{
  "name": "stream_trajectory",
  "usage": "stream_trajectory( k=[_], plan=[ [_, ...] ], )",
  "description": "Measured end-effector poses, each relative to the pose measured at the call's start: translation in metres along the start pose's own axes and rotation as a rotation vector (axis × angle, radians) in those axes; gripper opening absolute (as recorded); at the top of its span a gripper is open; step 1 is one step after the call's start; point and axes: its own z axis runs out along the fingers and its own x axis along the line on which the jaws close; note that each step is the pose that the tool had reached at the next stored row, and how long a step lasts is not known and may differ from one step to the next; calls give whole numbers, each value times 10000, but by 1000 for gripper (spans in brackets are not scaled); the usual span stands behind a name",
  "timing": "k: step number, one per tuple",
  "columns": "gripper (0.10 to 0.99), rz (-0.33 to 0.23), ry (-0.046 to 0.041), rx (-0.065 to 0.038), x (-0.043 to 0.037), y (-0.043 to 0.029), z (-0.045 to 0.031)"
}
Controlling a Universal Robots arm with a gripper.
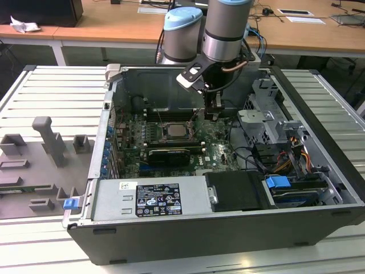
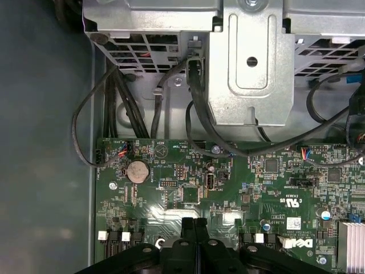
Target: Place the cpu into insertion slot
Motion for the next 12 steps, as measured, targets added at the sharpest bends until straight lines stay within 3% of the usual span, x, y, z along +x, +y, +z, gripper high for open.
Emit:
stream_trajectory(
  k=[12],
  plan=[
    [106, -1, 0, 0, 1, -37, 0]
  ],
)
